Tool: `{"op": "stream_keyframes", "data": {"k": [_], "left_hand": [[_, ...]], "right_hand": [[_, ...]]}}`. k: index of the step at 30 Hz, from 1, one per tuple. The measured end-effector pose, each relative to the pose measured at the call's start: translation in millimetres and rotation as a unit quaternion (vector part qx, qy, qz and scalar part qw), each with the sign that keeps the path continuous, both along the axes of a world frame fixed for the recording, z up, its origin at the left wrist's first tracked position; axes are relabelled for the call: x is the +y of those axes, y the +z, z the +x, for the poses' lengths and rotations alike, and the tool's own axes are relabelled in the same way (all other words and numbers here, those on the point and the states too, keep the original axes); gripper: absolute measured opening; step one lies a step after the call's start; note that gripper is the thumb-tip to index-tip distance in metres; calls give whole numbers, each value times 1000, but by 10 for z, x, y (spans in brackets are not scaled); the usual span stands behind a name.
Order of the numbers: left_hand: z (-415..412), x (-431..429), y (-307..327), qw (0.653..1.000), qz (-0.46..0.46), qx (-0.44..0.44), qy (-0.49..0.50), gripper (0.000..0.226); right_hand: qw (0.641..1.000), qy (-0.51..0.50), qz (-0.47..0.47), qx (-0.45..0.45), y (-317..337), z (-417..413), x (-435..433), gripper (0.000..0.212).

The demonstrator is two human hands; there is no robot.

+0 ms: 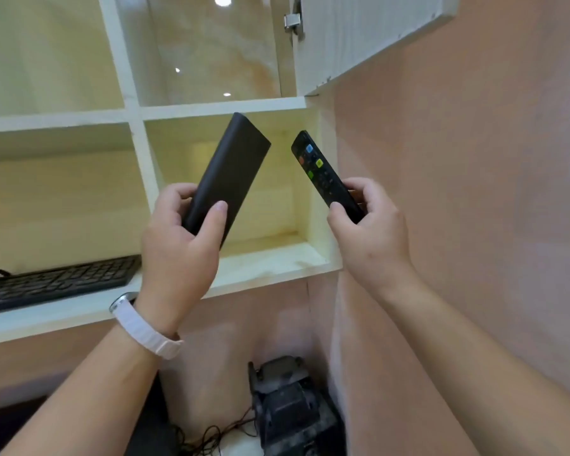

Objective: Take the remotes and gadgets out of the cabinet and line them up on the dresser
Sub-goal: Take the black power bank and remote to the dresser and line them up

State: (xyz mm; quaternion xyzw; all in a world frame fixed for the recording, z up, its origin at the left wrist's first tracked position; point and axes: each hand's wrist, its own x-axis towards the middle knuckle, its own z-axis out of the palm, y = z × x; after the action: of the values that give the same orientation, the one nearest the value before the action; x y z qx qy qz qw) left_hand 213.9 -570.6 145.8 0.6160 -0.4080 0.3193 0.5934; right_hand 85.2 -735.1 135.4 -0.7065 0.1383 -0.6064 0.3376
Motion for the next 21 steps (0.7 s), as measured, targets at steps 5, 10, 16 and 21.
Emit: {"op": "stream_keyframes", "data": {"k": [5,10,16,21], "left_hand": [[-9,-115,-504,978,-22,149,-145,10],[3,-182,-948,918,3,277,-282,8],[21,-84,-1602,850,78,333,-401,11],[-162,-36,-2156,772,147,384,-484,22]], "right_hand": [[996,-21,90,-7,-360,-79,269,22],[977,-66,200,-26,-849,-19,551,23],[941,-160,296,-19,-1428,-184,924,22],[899,-277,340,4,-1919,-530,1309,21]]}}
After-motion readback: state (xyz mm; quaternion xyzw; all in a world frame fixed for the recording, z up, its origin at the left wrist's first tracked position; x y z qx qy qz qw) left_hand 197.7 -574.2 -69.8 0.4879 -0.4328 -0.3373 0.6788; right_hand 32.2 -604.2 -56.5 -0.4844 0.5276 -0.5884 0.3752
